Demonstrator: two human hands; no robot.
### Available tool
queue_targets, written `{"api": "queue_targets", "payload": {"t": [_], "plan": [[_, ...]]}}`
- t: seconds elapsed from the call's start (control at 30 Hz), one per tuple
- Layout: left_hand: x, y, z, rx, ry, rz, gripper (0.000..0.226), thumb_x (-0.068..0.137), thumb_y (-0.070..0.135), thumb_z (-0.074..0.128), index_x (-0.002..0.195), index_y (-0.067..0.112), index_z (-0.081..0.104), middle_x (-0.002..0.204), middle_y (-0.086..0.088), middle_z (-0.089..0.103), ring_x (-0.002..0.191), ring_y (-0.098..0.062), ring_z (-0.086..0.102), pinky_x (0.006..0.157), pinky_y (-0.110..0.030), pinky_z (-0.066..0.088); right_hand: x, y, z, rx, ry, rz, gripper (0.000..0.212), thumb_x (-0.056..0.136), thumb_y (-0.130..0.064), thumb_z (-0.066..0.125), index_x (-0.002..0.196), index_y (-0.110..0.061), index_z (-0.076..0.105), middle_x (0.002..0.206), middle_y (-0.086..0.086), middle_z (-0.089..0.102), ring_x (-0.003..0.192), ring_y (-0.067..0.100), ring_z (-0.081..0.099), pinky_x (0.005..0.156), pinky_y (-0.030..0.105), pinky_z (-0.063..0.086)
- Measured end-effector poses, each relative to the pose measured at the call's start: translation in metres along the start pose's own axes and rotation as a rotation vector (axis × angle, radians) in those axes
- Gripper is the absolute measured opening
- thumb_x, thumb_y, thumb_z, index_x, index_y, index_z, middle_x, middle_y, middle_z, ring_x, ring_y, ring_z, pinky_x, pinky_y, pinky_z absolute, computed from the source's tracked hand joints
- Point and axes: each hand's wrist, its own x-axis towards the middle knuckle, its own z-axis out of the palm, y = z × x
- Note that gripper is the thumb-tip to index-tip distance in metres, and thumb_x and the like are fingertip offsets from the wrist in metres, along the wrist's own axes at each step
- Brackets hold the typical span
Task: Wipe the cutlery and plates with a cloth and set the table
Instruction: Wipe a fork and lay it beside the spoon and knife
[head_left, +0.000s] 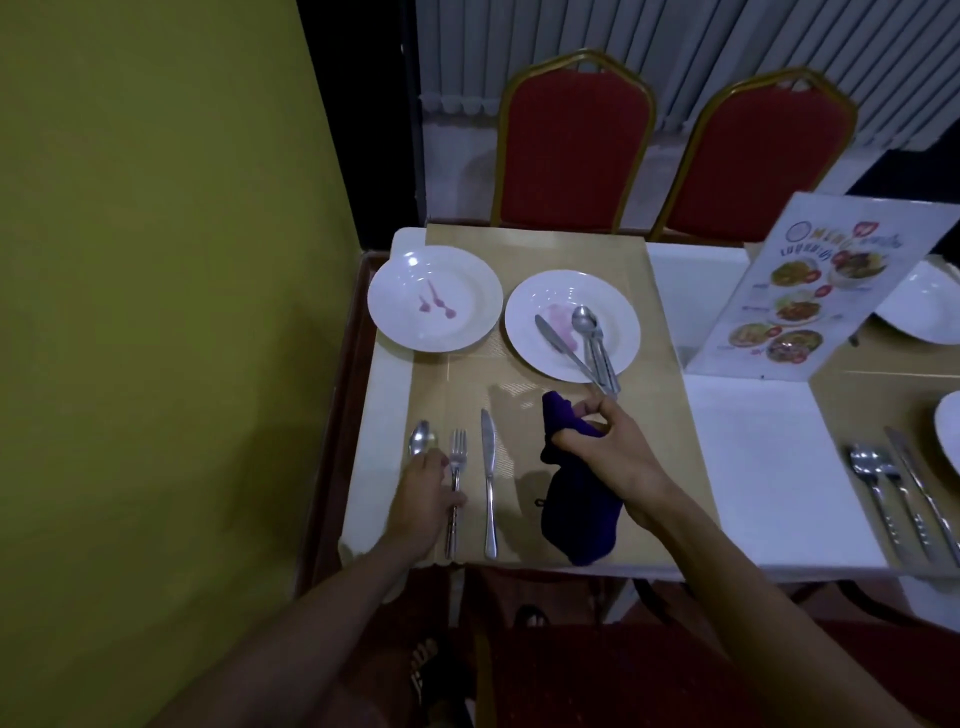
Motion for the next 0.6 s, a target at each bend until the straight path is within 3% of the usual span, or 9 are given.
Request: {"api": "queue_targets", "payload": {"t": [0.13, 0.27, 0.47, 0.6], "plan": [[-0.006, -0.013, 0.001, 0.265, -0.024, 0.157, 0.052, 0.070, 0.023, 0.083, 0.116, 0.013, 0.061, 0.122, -0.003, 0.055, 0.111, -0.025, 0.051, 0.077, -0.038, 0.052, 0.002, -0.003, 0.004, -0.002, -0.031, -0.012, 0.034, 0.082, -0.015, 0.074, 0.109, -0.014, 0.053, 0.097, 0.006, 0.073, 0.071, 0.019, 0.070, 0.046, 0.018, 0.048], [-0.006, -0.017, -0.002, 0.506, -0.008, 0.299, 0.064, 0.060, 0.032, 0.088, 0.118, 0.017, 0.066, 0.116, -0.002, 0.063, 0.102, -0.031, 0.060, 0.067, -0.037, 0.054, 0.005, -0.005, 0.008, -0.023, -0.056, -0.024, 0.033, 0.082, -0.017, 0.074, 0.107, -0.018, 0.053, 0.099, 0.002, 0.069, 0.073, 0.016, 0.066, 0.055, 0.023, 0.048], [-0.004, -0.011, -0.004, 0.551, -0.026, 0.252, 0.066, 0.073, 0.034, 0.078, 0.134, 0.022, 0.056, 0.132, 0.000, 0.057, 0.115, -0.030, 0.052, 0.081, -0.038, 0.048, 0.012, -0.001, 0.010, -0.025, -0.065, -0.035, 0.033, 0.080, -0.019, 0.074, 0.105, -0.020, 0.054, 0.104, 0.006, 0.071, 0.086, 0.029, 0.070, 0.070, 0.037, 0.055], [-0.002, -0.012, -0.003, 0.557, -0.034, 0.213, 0.067, 0.081, 0.038, 0.071, 0.143, 0.027, 0.047, 0.144, 0.000, 0.048, 0.124, -0.028, 0.044, 0.090, -0.039, 0.042, 0.011, 0.005, 0.009, -0.030, -0.072, -0.027, 0.032, 0.081, -0.019, 0.074, 0.105, -0.021, 0.053, 0.105, 0.005, 0.071, 0.089, 0.029, 0.069, 0.073, 0.038, 0.054]]}}
